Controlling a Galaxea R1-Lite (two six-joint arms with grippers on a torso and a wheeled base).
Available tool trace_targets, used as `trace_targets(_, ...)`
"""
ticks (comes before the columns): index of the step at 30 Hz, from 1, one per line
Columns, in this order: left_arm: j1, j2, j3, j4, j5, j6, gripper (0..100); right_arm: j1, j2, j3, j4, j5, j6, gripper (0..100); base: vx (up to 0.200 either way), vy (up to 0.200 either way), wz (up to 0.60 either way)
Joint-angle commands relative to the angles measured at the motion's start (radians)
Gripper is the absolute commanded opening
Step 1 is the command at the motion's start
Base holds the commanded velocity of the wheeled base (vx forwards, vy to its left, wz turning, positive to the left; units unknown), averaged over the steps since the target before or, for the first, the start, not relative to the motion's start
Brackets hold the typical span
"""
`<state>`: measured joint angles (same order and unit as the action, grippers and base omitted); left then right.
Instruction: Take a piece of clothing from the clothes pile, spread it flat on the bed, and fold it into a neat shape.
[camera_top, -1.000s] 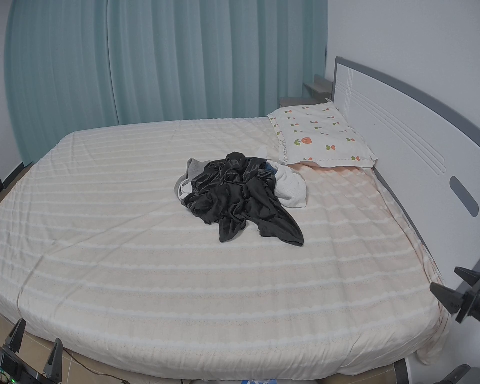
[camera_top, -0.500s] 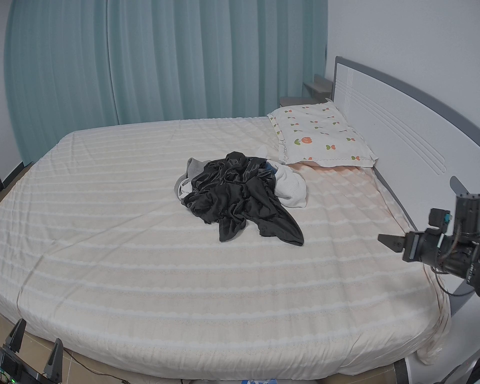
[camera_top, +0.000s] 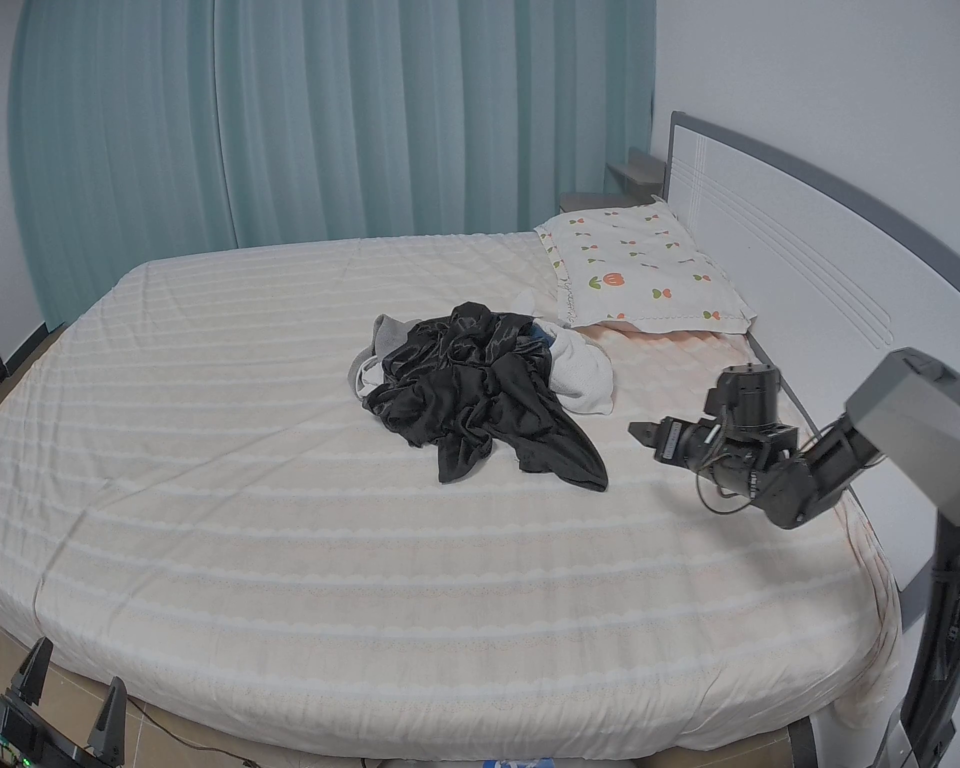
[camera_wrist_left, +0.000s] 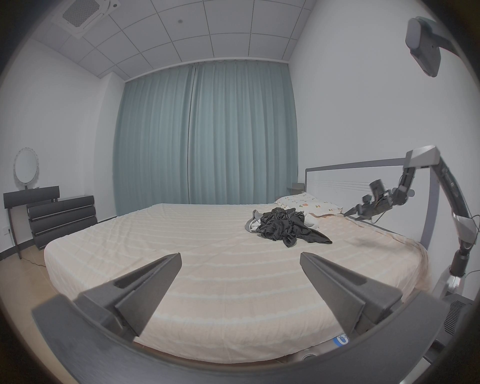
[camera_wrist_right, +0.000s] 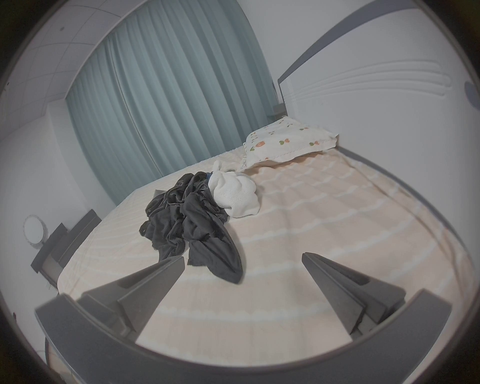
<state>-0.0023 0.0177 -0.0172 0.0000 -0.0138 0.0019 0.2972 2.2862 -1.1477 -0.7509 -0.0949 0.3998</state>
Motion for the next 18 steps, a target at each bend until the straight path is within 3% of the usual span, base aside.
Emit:
trace_targets(1,0.001,0.001,0.017,0.0,0.0,0.001,100,0.059,0.259,-0.199,0.034,-0.035,0.05,100,0.0,0.0,0.0)
trace_targets(18,0.001,0.001,0.017,0.0,0.0,0.001,100,0.079,0.477,-0.619,0.228,-0.037,0.057,100,0.0,0.0,0.0)
